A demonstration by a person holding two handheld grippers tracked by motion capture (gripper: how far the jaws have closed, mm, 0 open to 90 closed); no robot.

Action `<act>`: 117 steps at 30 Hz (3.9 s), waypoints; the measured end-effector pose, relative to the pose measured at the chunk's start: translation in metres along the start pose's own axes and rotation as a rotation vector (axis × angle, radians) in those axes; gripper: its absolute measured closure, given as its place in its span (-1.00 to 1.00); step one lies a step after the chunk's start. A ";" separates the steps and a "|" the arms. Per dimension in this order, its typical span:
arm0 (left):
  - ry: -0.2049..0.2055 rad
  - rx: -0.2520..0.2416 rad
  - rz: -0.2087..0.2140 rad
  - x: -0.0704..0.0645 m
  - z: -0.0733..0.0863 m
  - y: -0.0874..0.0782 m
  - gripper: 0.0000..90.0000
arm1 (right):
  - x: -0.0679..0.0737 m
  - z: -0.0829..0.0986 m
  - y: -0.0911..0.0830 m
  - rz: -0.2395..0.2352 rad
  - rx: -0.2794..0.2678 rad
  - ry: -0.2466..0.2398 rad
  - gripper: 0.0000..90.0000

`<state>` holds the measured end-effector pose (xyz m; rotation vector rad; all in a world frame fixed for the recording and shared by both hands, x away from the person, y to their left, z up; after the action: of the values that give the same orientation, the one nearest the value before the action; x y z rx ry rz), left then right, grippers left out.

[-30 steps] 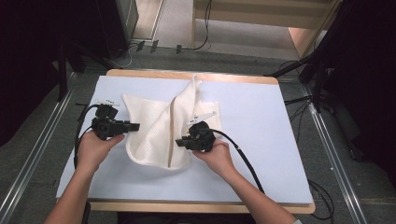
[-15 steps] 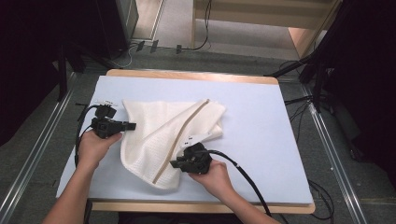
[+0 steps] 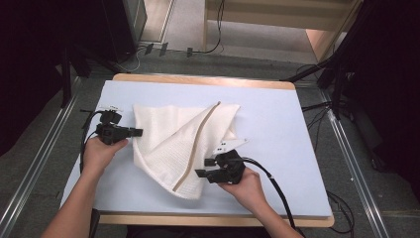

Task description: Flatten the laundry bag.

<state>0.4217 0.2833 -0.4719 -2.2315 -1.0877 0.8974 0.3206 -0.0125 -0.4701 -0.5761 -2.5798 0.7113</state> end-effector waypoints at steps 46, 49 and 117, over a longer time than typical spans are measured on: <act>-0.039 0.012 -0.039 0.022 0.011 0.010 0.88 | -0.180 -0.027 0.038 0.373 -0.029 0.130 0.26; -0.043 0.012 -0.034 0.021 0.011 0.011 0.89 | -0.176 -0.027 0.040 0.364 -0.023 0.135 0.58; -0.069 -0.001 -0.027 0.030 -0.004 0.023 0.73 | -0.142 0.011 -0.129 0.350 -0.178 0.200 0.47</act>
<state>0.4498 0.2940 -0.4952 -2.1959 -1.1468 0.9684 0.3980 -0.1873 -0.4452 -1.1157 -2.3929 0.5000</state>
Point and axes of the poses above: each handheld gripper's, and its own axes: y roughly forward along the jaws, z roughly out of its underside, x roughly to its left, the point moved 7 cm from there along y, roughly forward along the jaws, and after that the axes turned 5 degrees about -x, right-handed, at the moved point
